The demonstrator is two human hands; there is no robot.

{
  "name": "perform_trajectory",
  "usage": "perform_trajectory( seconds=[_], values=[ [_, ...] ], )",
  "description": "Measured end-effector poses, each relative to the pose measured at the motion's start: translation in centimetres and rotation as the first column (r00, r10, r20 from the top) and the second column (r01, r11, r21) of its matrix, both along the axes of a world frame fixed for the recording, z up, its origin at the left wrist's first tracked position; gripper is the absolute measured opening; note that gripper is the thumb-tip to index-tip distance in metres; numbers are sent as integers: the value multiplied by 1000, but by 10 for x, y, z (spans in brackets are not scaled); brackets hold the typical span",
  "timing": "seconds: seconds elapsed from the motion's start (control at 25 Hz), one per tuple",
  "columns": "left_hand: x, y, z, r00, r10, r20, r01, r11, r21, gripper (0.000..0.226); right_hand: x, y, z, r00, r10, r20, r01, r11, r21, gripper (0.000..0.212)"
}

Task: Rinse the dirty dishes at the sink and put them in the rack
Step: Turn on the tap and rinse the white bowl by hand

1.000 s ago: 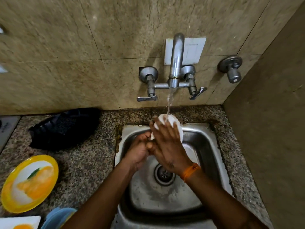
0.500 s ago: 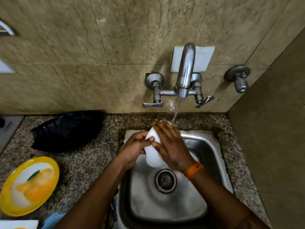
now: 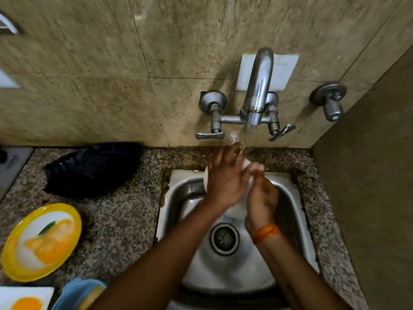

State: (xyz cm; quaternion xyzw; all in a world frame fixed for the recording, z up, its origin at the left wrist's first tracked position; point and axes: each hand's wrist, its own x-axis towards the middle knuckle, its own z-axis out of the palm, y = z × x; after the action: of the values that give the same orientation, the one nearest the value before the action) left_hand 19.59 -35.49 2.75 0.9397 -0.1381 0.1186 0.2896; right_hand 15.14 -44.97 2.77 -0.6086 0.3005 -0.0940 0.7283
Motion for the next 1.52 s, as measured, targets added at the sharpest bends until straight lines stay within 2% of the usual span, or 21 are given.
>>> perform_trajectory(
  seconds=[0.08, 0.2, 0.28, 0.36, 0.44, 0.52, 0.6, 0.64, 0.72, 0.84, 0.88, 0.96, 1.0, 1.04, 1.12, 1.24, 1.32, 1.36, 1.44, 1.48, 1.52],
  values=[
    [-15, -26, 10, 999, 50, 14, -51, 995, 89, 54, 1, 0, 1, 980, -197, 5, 197, 980, 29, 57],
    [-9, -26, 18, 990, 110, 92, -113, 993, 27, 42, 2, -7, -4, 967, -256, -8, 255, 962, 98, 59],
    [2, -14, 15, 978, 204, 36, -199, 972, -124, 41, 6, -10, -7, 964, -263, -39, 265, 941, 212, 59],
    [13, 0, 9, 960, 261, -104, -281, 900, -333, 47, 11, -13, -9, 959, -260, -110, 282, 903, 325, 58],
    [14, 16, 2, 953, 199, -230, -292, 806, -515, 44, 16, -24, -18, 968, -207, -141, 247, 888, 389, 61],
    [10, 33, 1, 900, 61, -431, -367, 639, -676, 39, 19, -32, -26, 975, -120, -188, 194, 870, 454, 65],
    [0, 49, 1, 751, -222, -621, -496, 432, -754, 40, 26, -36, -32, 979, -36, -202, 129, 875, 467, 60],
    [-8, 58, 0, 678, -366, -637, -533, 352, -769, 43, 30, -37, -32, 978, 4, -208, 93, 885, 457, 54],
    [-22, 73, 2, 617, -505, -604, -543, 282, -791, 47, 40, -37, -21, 967, 10, -253, 88, 923, 374, 43],
    [-34, 89, 1, 671, -505, -543, -499, 235, -834, 31, 57, -29, 2, 953, -131, -273, 168, 979, 118, 30],
    [-37, 89, 0, 688, -495, -531, -505, 199, -840, 28, 61, -25, 6, 959, -133, -250, 143, 989, 23, 35],
    [-42, 81, 0, 717, -466, -518, -536, 107, -838, 27, 58, -12, 10, 985, -48, -168, -9, 947, -321, 56],
    [-43, 74, 0, 727, -451, -518, -554, 61, -830, 28, 54, -6, 10, 991, 57, -125, -114, 851, -513, 68],
    [-43, 68, 2, 732, -437, -522, -573, 19, -819, 28, 48, -1, 5, 974, 203, -105, -219, 707, -672, 76],
    [-40, 59, 4, 745, -411, -525, -588, -33, -808, 34, 27, 11, -7, 880, 460, -116, -327, 412, -850, 77],
    [-34, 63, -1, 770, -346, -536, -600, -107, -793, 38, -17, 20, -19, 637, 744, -202, -426, 122, -896, 78],
    [-35, 69, -8, 779, -313, -543, -607, -160, -778, 34, -22, -2, -34, 566, 765, -306, -465, -11, -885, 81],
    [-37, 70, -9, 778, -309, -546, -613, -184, -769, 33, -16, -14, -40, 599, 722, -346, -502, 1, -865, 83],
    [-41, 68, -11, 781, -319, -537, -613, -227, -757, 35, -1, -31, -41, 703, 613, -361, -570, 182, -801, 87],
    [-41, 64, -9, 787, -330, -522, -606, -252, -754, 37, 3, -30, -37, 749, 574, -331, -560, 282, -779, 87],
    [-40, 60, -6, 791, -336, -510, -601, -273, -751, 40, 4, -21, -32, 784, 552, -286, -522, 335, -784, 86]
  ],
)
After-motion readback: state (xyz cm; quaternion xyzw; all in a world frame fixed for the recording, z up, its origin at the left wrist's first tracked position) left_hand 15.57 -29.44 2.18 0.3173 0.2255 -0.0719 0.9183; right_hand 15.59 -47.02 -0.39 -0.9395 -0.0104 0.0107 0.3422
